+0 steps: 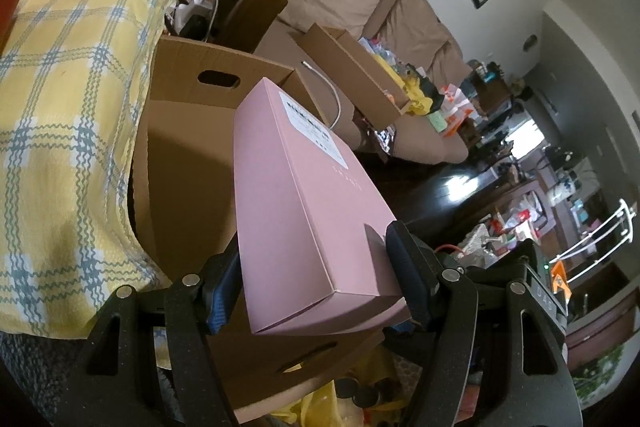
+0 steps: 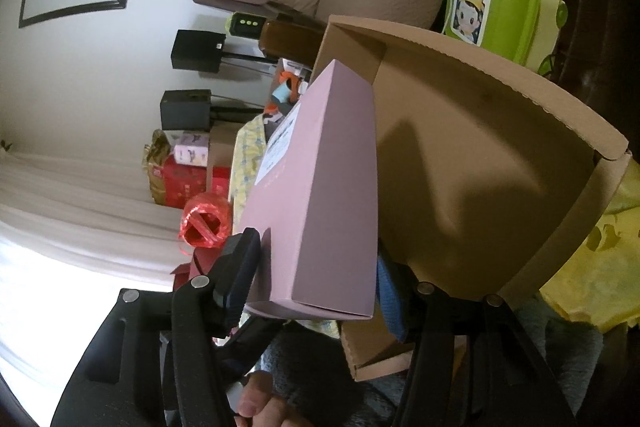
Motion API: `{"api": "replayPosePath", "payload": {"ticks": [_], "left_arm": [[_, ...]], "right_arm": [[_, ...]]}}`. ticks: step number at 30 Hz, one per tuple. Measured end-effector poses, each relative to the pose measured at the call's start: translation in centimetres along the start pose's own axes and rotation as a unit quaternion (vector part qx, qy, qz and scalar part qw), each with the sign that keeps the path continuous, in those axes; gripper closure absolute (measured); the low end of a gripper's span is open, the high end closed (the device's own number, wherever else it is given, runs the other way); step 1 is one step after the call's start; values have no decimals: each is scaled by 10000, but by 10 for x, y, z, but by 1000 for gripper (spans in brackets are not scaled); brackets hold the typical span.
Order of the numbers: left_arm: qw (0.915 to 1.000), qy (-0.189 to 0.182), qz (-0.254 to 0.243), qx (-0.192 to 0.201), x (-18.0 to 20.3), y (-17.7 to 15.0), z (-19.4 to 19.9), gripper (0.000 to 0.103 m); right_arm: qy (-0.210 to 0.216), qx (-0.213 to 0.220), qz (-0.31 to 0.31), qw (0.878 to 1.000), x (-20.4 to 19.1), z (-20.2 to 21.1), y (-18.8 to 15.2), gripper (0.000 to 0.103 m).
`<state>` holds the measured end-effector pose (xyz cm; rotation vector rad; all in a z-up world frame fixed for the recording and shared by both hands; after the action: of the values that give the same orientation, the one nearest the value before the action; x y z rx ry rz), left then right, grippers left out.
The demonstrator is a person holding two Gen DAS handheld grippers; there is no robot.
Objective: Organize objects
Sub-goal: 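Lower the pink box into the cardboard box and open the right gripper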
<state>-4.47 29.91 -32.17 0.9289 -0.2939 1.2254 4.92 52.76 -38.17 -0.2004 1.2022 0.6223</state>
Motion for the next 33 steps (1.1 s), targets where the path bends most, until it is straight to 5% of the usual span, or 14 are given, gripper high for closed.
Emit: {"api": "replayPosePath", "payload": {"ticks": [33], "left_arm": [[9990,363,-179,-201,1,-7,-10,36]], "right_arm": [[-596,-42,122,9981,4,-2,-4,45]]}}
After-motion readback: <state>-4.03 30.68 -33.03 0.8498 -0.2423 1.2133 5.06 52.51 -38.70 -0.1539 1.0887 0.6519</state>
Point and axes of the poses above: each gripper's, at about its wrist camera, not at the fingertips, and z roughly against the way its jaws point, x to its right, y to its top, the point moved 1 cm from there along -z, roughly the way its jaws point, and after that the axes turned 5 degrees about z, right-handed, at the moved point
